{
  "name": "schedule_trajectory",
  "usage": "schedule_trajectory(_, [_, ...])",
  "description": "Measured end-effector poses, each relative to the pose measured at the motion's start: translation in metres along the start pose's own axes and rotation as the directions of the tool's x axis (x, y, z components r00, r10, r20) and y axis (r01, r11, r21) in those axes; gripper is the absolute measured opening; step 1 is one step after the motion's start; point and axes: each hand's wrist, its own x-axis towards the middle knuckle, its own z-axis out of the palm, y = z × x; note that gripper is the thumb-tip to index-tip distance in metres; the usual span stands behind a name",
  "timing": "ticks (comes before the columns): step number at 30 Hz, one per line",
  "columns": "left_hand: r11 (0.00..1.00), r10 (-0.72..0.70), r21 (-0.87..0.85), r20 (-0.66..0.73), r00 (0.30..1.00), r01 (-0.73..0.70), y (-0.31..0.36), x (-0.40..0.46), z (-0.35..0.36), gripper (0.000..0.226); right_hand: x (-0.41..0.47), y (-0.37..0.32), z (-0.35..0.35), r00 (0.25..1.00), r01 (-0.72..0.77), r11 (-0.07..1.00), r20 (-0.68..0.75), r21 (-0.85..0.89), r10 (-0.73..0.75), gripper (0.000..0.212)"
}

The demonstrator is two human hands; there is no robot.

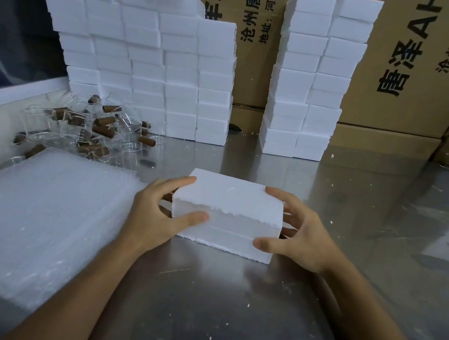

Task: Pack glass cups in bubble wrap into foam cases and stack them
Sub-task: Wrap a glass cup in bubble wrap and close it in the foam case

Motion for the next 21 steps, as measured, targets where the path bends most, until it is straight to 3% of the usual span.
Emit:
schedule_trajectory(9, [0.999,-0.033,-0.015,0.086,0.996,0.035,0.002,0.002,-0.005,0.076,-0.001,-0.006,-0.014,0.989,-0.066,0.997,0.131,-0.051,0.072,0.09])
schedule_trajectory(12, [0.998,-0.052,-0.025,0.082,0.995,0.055,0.003,0.002,-0.004,0.075,-0.001,-0.005,-0.014,0.991,-0.071,0.996,0.114,-0.057,0.077,0.09])
schedule_trajectory(18, [0.959,-0.149,-0.229,0.1,0.984,0.169,-0.003,0.003,0.002,0.07,0.0,-0.002,-0.014,0.993,-0.084,0.992,0.08,-0.091,0.091,0.095])
schedule_trajectory(21, [0.948,-0.193,-0.242,0.087,0.977,0.208,-0.004,0.005,0.004,0.067,-0.001,-0.003,-0.013,0.992,-0.07,0.987,0.094,-0.146,0.084,0.102])
